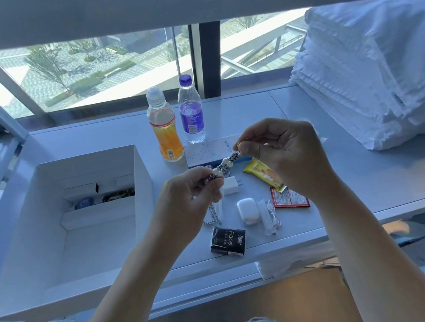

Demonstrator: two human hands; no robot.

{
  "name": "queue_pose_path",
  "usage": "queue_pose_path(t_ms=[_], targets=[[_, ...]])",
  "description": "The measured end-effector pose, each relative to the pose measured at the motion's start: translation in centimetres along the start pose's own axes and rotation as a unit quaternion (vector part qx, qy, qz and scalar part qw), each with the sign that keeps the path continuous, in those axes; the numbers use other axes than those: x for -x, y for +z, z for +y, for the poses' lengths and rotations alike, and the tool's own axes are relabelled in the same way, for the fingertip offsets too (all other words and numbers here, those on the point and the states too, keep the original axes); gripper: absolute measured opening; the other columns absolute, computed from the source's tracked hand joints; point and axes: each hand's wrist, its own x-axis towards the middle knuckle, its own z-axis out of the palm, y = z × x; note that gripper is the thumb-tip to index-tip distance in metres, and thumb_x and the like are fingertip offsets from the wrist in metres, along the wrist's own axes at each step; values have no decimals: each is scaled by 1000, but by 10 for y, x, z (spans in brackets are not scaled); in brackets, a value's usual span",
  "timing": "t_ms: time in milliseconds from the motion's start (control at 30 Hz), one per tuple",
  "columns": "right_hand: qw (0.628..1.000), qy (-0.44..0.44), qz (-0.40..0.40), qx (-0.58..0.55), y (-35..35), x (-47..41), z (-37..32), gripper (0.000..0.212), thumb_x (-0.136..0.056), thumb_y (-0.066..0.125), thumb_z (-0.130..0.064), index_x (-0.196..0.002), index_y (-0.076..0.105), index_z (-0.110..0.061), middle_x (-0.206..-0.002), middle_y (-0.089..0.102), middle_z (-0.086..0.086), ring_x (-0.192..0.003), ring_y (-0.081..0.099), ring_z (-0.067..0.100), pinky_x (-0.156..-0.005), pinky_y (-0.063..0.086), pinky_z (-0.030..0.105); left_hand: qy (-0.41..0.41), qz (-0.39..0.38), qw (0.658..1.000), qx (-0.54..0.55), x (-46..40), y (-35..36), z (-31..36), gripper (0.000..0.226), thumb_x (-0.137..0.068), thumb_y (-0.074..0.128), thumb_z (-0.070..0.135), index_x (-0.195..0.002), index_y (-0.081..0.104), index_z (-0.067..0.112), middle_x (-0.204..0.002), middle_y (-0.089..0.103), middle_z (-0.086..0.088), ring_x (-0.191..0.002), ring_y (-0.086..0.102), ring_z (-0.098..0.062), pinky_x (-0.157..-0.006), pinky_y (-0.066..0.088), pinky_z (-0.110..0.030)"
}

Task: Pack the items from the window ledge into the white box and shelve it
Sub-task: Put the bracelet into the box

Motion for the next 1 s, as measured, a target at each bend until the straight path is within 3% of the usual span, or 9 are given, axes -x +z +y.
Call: queue_pose_path(t_ms=[67,133,200,267,367,433,567,700,1000], targets=[[1000,13,7,11,0,1,6,7,-86,81,-2,-91,76,-3,-84,78,8,-80,72,37,-74,59,56,-6,0,1000,19,-1,-5,-3,7,-98,69,19,-92,73,19,-73,73,-1,-68,71,-18,-74,58,-34],[1000,24,9,5,0,1,12,8,-87,80,-1,-90,75,-6,-81,76,4,-70,68,26,-70,59,46,-4,2,1000,25,-1,-8,-4,5,-97,70,18,-94,74,19,-73,72,-2,-66,70,-21,-73,58,-39],[999,31,15,-6,-1,3,18,10,-88,79,1,-89,75,-8,-78,75,1,-65,65,16,-68,57,31,-4,4,1000,20,-1,-11,-5,6,-95,72,15,-95,74,21,-73,72,-2,-66,70,-20,-72,59,-37],[999,36,30,-19,-3,5,24,13,-88,79,0,-87,74,-11,-76,74,-1,-64,64,13,-66,56,25,-6,8,1000,1,-1,-15,-6,10,-93,75,12,-96,75,22,-73,73,1,-66,71,-16,-70,58,-28],[997,40,57,-40,-11,11,31,13,-86,79,-2,-86,74,-14,-76,74,-3,-66,65,12,-66,55,24,-13,26,999,-32,1,-23,-9,11,-91,76,10,-96,78,20,-74,74,6,-67,71,-9,-66,50,-12],[997,47,56,-32,-15,15,35,11,-85,80,-5,-85,73,-13,-78,74,-2,-70,66,14,-66,53,28,-25,40,998,-41,1,-28,-10,11,-91,76,11,-95,79,21,-74,74,7,-67,71,-8,-65,49,-10],[996,90,-16,-14,-11,23,48,19,-83,80,1,-88,70,-15,-80,71,5,-71,61,17,-64,49,33,-27,60,998,-26,-4,-32,-10,15,-91,76,11,-92,77,25,-77,76,8,-72,74,-9,-74,57,-18],[987,119,-104,31,3,32,62,17,-83,81,-12,-95,76,-22,-85,73,7,-72,63,15,-73,56,38,-31,63,998,6,-5,-30,-9,9,-92,76,12,-94,78,21,-81,78,5,-78,75,-11,-81,63,-33],[979,131,-143,62,37,47,77,16,-84,81,-19,-96,77,-29,-84,75,-8,-72,67,3,-70,53,17,-14,36,998,55,-2,-22,0,13,-92,74,5,-95,77,17,-82,78,0,-80,77,-17,-81,64,-33]])
